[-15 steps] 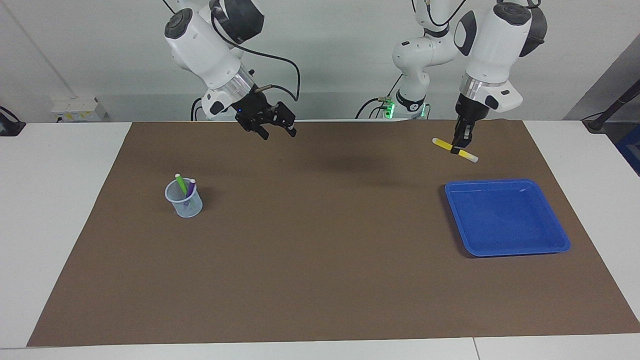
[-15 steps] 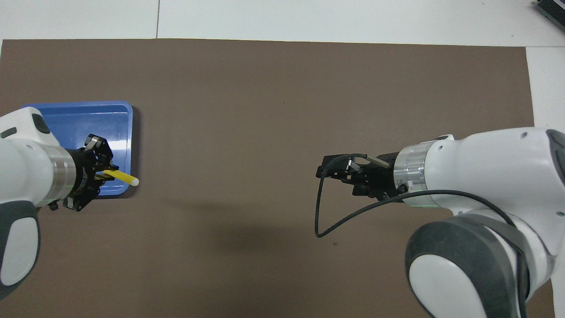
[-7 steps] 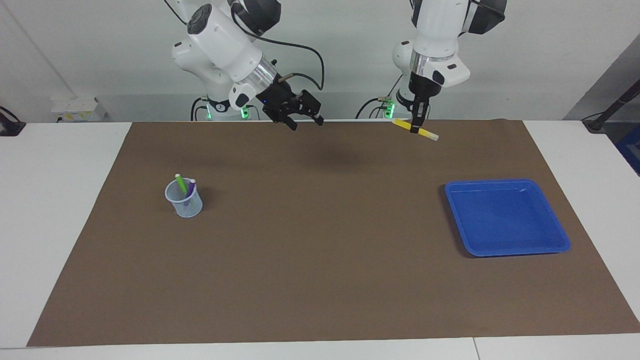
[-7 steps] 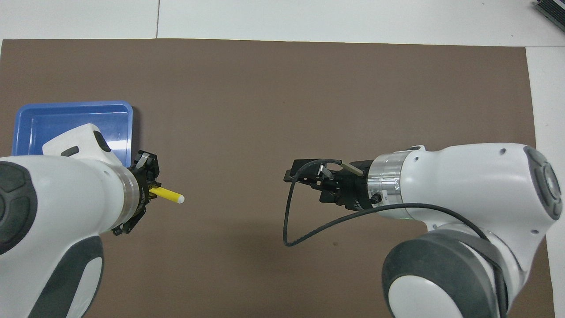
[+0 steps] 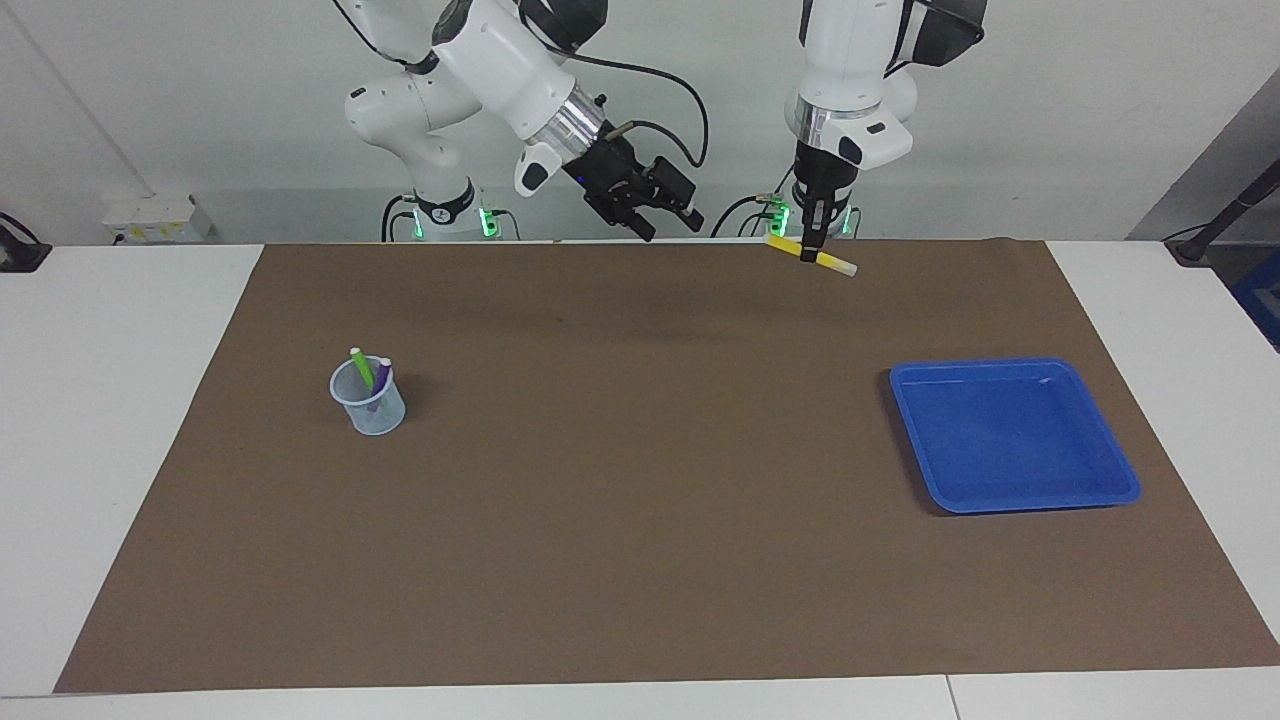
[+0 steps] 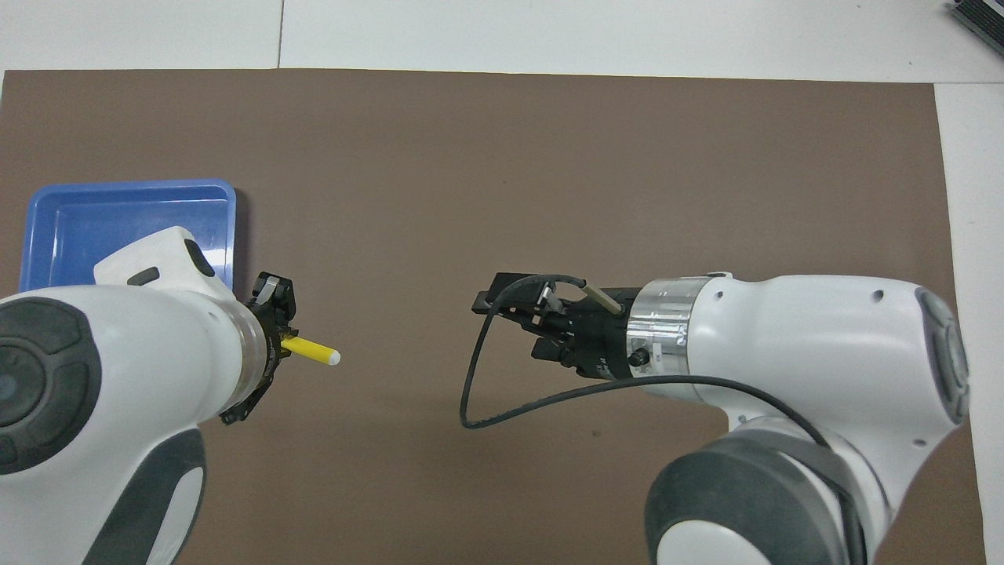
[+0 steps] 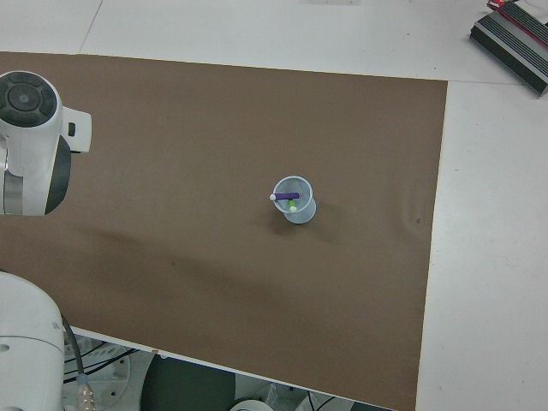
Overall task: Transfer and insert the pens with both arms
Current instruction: 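Carry the yellow pen with the left gripper toward the right gripper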
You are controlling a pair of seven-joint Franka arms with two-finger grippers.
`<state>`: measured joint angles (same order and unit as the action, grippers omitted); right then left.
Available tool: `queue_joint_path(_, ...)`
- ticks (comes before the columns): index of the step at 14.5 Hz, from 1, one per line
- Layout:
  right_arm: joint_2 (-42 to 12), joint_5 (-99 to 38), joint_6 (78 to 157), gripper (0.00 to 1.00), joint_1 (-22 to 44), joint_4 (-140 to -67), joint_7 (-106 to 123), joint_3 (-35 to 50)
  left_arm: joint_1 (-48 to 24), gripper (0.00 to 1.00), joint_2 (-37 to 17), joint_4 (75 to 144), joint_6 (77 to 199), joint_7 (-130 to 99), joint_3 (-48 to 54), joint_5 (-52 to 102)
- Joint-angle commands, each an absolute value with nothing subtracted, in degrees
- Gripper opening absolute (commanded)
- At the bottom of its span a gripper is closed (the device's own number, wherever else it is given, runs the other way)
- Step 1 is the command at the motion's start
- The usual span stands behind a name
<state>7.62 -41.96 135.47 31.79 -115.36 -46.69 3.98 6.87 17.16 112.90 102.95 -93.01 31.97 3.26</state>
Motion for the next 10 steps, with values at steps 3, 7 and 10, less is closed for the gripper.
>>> queue_joint_path(3, 6.77, -43.42, 140.53, 1.00, 35.32, -116.81, -50.53, 3.78, 6.50, 0.00, 17.75, 111.45, 100.73, -95.27, 32.87, 2.64)
queue_joint_path(7, 4.66, -43.42, 145.71, 1.00, 38.49, -116.72, -54.32, 3.78, 6.50, 0.00, 17.75, 109.87, 99.06, -96.41, 33.40, 2.64)
queue_joint_path(10, 3.69, -43.50, 148.62, 1.00, 40.07, -116.54, -54.40, 3.78, 6.42, 0.00, 17.84, 109.78, 98.97, -97.38, 33.93, 2.72)
